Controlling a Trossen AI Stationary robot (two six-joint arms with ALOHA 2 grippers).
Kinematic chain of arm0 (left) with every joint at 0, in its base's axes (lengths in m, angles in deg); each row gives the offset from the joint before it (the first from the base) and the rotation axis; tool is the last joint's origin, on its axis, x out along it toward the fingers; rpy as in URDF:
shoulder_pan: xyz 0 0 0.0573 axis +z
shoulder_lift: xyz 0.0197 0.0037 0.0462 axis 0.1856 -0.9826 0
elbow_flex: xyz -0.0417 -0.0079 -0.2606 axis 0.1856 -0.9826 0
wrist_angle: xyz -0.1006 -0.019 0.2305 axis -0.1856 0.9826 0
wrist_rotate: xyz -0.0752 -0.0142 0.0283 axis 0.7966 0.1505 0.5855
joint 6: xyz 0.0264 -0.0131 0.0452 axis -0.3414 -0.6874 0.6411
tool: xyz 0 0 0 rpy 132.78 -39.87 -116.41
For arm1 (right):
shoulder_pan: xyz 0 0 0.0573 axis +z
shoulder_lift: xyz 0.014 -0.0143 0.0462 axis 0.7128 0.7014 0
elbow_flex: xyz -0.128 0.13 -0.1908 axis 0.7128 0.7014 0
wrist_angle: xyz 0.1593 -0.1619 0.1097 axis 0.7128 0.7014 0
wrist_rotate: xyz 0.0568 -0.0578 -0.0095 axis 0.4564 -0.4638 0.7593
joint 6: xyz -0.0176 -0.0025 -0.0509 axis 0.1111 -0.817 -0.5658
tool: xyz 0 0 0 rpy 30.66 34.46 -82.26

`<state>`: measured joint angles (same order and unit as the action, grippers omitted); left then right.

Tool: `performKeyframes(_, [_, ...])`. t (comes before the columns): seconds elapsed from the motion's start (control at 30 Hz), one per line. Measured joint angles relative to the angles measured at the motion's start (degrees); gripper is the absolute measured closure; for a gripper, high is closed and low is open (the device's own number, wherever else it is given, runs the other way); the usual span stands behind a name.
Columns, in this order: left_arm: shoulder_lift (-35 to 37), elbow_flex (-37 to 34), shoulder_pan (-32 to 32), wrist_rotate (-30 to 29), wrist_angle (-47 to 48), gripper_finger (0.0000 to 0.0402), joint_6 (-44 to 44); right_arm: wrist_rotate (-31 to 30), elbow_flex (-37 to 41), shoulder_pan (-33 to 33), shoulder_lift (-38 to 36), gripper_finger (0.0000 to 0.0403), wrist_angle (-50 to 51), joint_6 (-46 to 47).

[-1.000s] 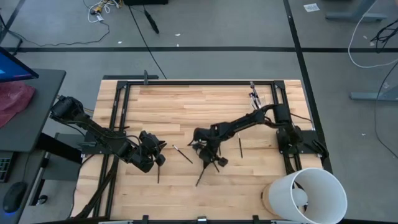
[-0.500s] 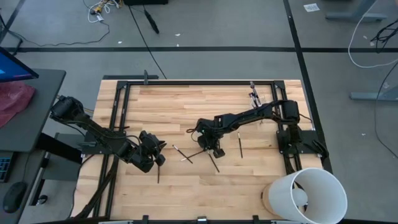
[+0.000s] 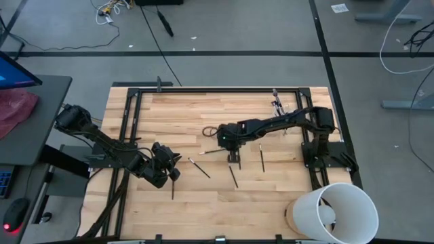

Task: Put items in baskets/containers
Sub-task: Put the liner brush into the transparent organizer

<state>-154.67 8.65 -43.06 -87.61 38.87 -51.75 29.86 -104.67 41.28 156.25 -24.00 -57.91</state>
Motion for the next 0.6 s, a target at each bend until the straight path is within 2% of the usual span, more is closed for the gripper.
performKeyframes(0.13, [0.02, 0.00, 0.00, -0.07, 0.14, 0.0342, 0.00, -1.44, -0.01, -0.69, -0.68, 0.0397, 1.94, 4.26])
performKeyframes(0.3, [0.02, 0.00, 0.00, -0.31, 0.14, 0.0342, -0.01, -1.15, 0.98, -0.77, -0.78, 0.0397, -2.32, 2.66])
performKeyframes(0.37, [0.02, 0.00, 0.00, -0.39, 0.13, 0.0342, -0.01, 0.05, 3.42, -0.69, -0.78, 0.0397, -9.58, 0.81])
performKeyframes(0.47, [0.02, 0.00, 0.00, -0.45, 0.13, 0.0342, -0.02, 4.92, 8.62, -0.66, -0.78, 0.0390, -25.58, -2.52])
performKeyframes(0.6, [0.02, 0.00, 0.00, -0.48, 0.02, 0.0342, -0.03, 6.76, 13.61, -1.34, -0.13, 0.0345, -43.30, -3.81])
